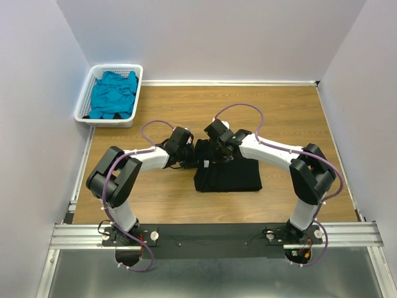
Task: Fold and stack the t-shirts
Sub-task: Fold the tshirt
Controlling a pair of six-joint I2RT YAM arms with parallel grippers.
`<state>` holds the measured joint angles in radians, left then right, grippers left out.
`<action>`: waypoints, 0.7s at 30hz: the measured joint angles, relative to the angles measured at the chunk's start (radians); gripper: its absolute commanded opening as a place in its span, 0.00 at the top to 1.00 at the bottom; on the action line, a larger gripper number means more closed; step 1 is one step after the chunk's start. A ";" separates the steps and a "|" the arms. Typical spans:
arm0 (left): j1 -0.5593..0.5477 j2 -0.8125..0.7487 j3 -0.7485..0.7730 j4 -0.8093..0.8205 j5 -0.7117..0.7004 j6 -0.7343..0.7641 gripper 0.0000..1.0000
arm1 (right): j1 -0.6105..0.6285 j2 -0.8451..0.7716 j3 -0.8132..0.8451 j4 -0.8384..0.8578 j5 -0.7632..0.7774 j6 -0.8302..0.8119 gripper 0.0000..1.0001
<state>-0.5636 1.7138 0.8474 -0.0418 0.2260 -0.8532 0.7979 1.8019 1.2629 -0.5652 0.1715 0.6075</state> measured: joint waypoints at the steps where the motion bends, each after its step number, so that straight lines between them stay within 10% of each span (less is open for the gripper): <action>1: -0.002 0.001 0.000 0.004 0.002 -0.002 1.00 | 0.000 -0.008 0.003 -0.004 -0.002 -0.007 0.99; 6: -0.005 0.002 -0.001 0.008 0.002 -0.004 0.98 | 0.000 -0.034 0.012 -0.010 -0.005 -0.043 0.99; 10: -0.007 -0.022 -0.027 0.012 -0.004 -0.013 0.71 | 0.000 -0.044 0.012 -0.013 -0.005 -0.061 0.99; 21: 0.038 -0.283 -0.247 0.225 -0.004 -0.006 0.69 | 0.000 -0.078 0.012 -0.016 -0.004 -0.105 0.99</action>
<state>-0.5255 1.4307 0.6006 0.1829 0.2222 -0.8593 0.7979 1.7237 1.2751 -0.5812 0.1673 0.5030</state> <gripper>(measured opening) 0.306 0.015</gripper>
